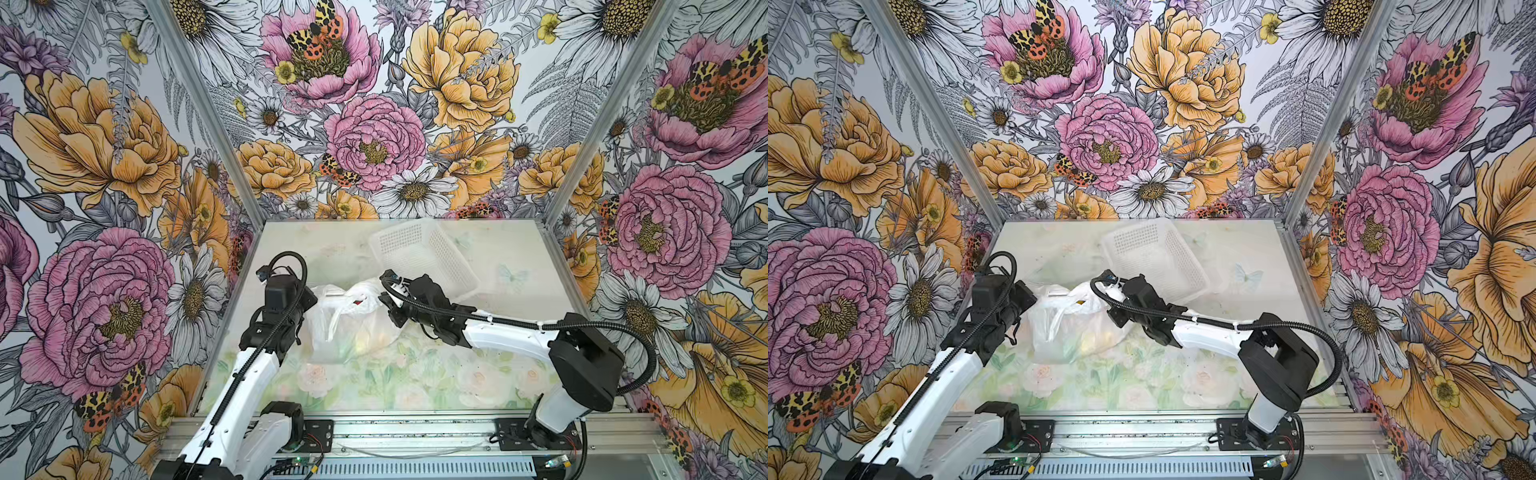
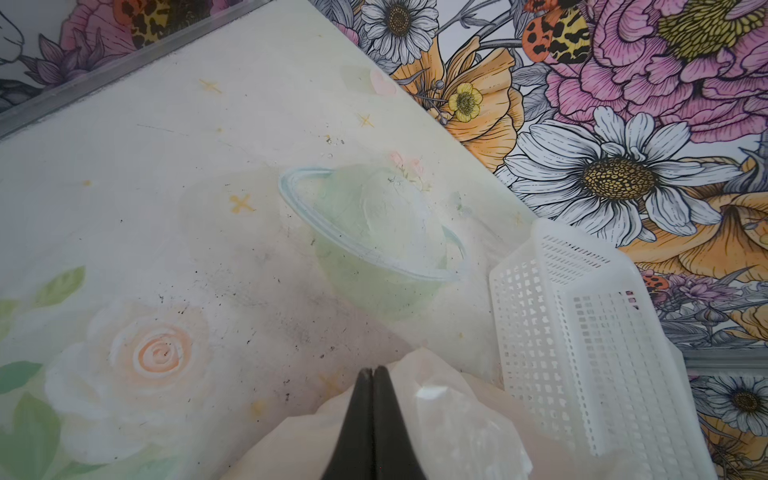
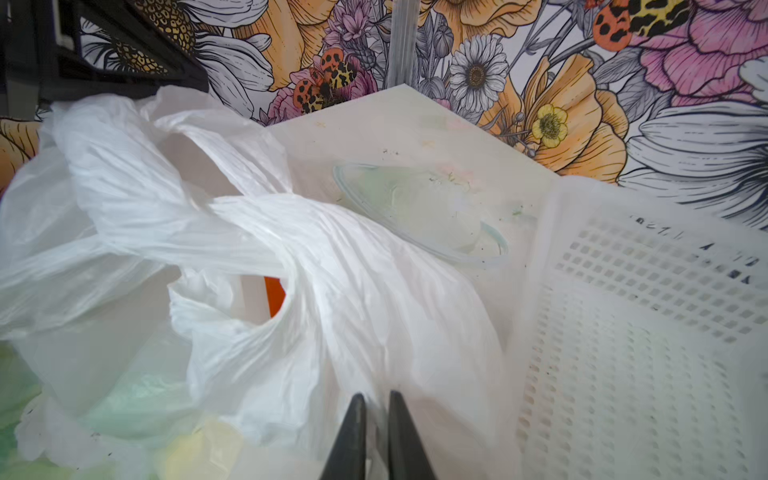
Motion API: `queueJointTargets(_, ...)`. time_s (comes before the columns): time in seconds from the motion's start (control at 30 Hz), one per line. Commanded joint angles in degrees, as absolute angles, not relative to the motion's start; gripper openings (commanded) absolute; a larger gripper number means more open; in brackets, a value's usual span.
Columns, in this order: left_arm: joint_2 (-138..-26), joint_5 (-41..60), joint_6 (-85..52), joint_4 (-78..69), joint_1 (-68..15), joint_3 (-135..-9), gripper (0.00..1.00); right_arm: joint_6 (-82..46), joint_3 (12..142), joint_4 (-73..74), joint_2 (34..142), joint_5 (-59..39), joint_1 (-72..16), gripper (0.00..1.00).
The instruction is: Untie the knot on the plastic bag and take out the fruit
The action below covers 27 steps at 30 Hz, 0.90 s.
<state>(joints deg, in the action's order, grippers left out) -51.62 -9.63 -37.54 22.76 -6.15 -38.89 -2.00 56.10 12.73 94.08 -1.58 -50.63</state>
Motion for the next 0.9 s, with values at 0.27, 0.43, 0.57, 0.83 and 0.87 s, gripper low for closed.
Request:
queueJointTargets(0.27,-49.0,-11.17,-36.96,22.48,-6.05,-39.2,0.0,-3.98,43.95,27.23,84.36,1.92,-47.0,0.0)
queueJointTargets(0.43,-47.61,-11.46,-37.4,22.65,-5.28,-38.61,0.0,-6.76,39.24,32.78,81.8,0.93,-42.95,0.0)
queueJointTargets(0.57,-46.18,-11.6,-38.08,23.12,-4.31,-37.85,0.0,-9.49,36.18,37.23,80.78,-0.51,-40.1,0.0)
queueJointTargets(0.83,-42.22,-9.33,-39.86,23.7,2.11,-35.44,0.0,-11.25,34.88,39.78,81.12,-2.92,-37.97,0.0)
queueJointTargets(0.87,-42.02,-9.0,-39.85,23.65,2.49,-35.42,0.0,-11.24,34.72,40.11,81.21,-3.16,-37.97,0.0)
